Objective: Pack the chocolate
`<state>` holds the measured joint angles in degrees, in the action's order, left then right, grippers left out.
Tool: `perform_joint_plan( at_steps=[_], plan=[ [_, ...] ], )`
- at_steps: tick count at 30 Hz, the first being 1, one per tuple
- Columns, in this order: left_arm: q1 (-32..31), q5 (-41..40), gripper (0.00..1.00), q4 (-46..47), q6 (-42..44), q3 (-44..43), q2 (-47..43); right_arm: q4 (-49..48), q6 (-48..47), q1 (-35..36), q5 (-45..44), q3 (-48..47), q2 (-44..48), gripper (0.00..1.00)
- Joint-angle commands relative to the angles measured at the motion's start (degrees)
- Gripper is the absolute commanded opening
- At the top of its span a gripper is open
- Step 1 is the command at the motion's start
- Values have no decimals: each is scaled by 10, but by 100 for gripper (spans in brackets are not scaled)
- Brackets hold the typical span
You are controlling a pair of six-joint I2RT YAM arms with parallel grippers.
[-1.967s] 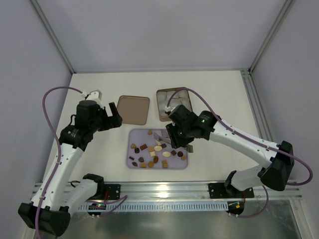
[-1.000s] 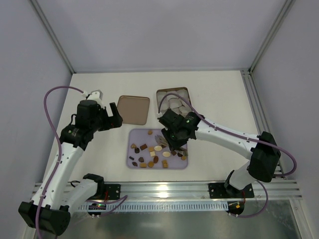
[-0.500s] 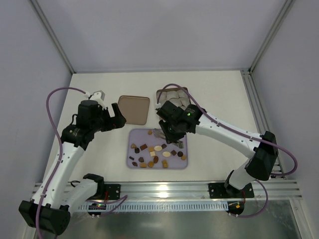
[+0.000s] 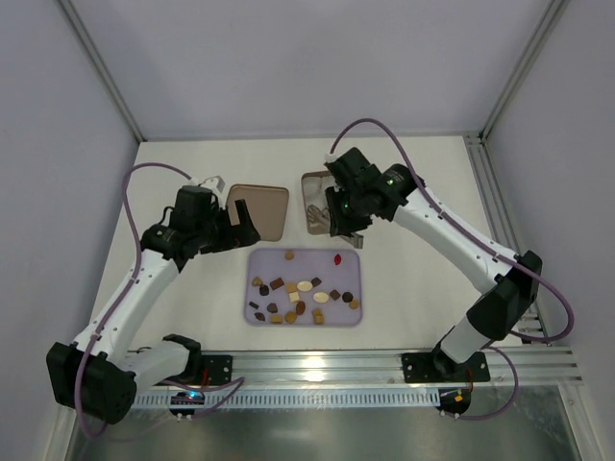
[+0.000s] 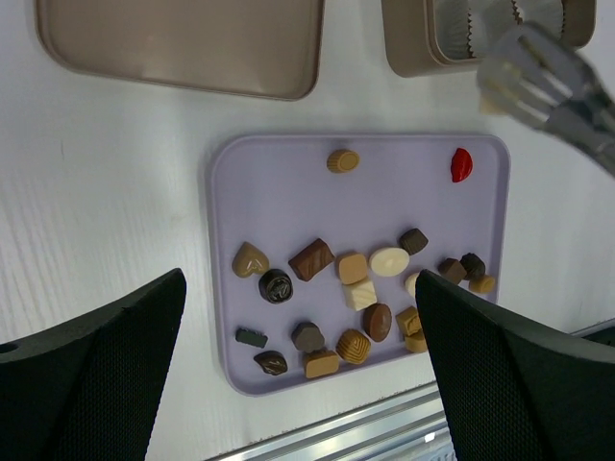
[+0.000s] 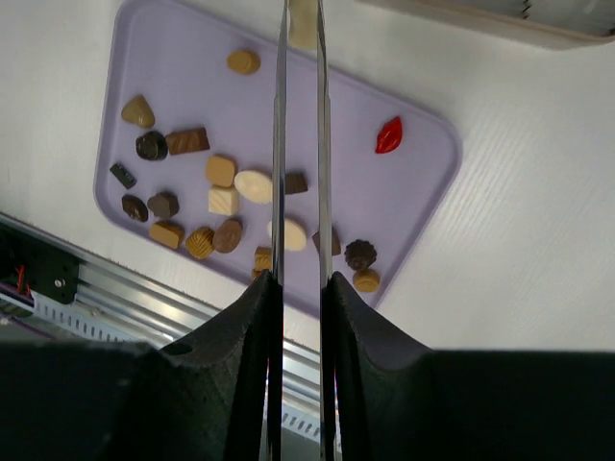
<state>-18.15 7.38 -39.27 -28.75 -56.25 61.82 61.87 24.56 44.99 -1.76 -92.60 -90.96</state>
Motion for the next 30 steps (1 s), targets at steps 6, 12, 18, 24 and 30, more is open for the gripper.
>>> perform_joint_plan(
  at_steps=[6,12,18,24,30],
  plan=[
    [-2,22,100,30,-11,-27,18,-13,-60,-101,30,-131,-74,18],
    [-2,19,100,30,-8,-20,14,-39,-55,-145,35,-210,-163,18],
    [-2,22,100,30,-6,-21,22,-58,-43,-155,47,-255,-235,17],
    [-2,21,100,30,-5,-21,22,-74,-42,-155,40,-257,-258,17],
    [-2,16,100,30,-3,-18,22,-80,-42,-155,40,-253,-273,17]
  ],
)
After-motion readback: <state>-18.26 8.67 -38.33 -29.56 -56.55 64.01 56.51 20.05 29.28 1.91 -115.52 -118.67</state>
